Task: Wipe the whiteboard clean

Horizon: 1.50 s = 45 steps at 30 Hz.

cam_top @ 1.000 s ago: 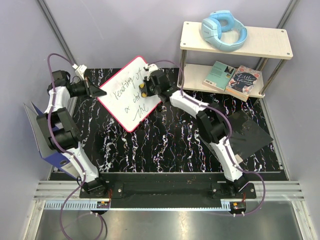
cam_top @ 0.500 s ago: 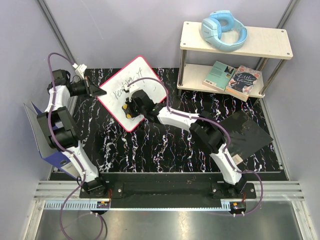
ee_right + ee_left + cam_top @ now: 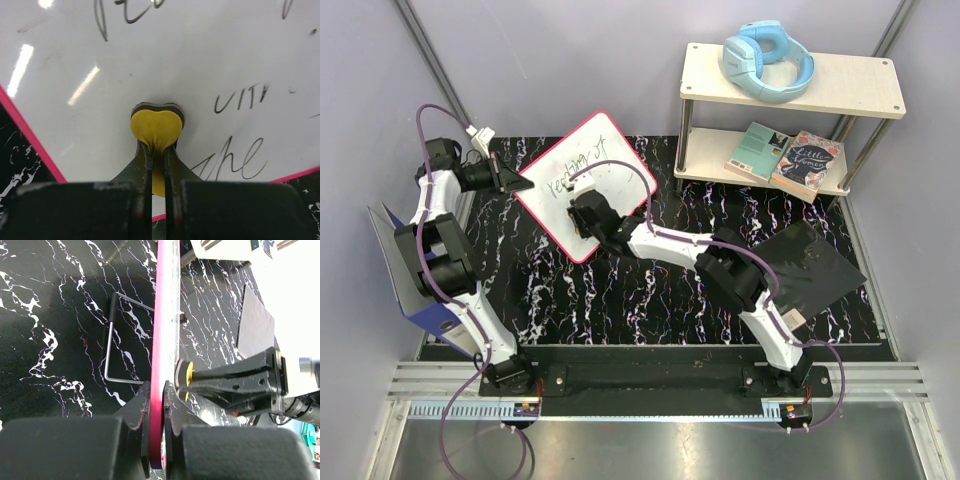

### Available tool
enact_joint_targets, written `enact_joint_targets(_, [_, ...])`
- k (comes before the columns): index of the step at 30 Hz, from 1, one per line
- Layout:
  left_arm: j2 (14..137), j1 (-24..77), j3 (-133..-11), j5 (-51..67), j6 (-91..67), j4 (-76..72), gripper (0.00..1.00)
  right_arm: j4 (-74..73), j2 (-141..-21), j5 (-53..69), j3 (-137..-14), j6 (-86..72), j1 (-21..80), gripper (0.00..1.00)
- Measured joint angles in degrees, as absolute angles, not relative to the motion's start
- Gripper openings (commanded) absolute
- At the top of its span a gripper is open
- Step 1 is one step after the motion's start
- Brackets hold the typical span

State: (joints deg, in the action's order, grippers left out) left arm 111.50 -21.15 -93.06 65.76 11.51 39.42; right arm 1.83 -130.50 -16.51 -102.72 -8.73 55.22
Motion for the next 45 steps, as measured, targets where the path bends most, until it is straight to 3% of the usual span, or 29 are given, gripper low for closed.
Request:
enact_joint_targets(10, [111.5, -21.0, -93.4, 65.7, 12.4, 40.6, 0.0, -0.3, -130.5, -18.0, -103.1, -11.5, 44.3, 0.0])
enact_joint_targets(17, [111.5, -20.9, -93.7, 65.7, 13.0, 41.1, 0.0, -3.3, -133.6, -13.5, -111.9, -12.3, 34.7, 0.0])
enact_joint_targets(27, [111.5, -20.9, -93.8, 65.7, 13.1, 41.3, 0.0, -4.6, -133.9, -1.8, -112.2, -12.0, 41.4, 0.0])
enact_joint_targets(37, [111.5, -21.1, -93.9, 65.5, 13.1, 41.5, 0.0, -5.6, -134.6, -6.5, -114.4, -9.4, 49.1, 0.0])
enact_joint_targets(45, [111.5, -21.1, -93.9, 65.4, 13.1, 41.5, 0.0, -5.7, -135.0, -11.4, -115.1, -12.3, 48.2, 0.0])
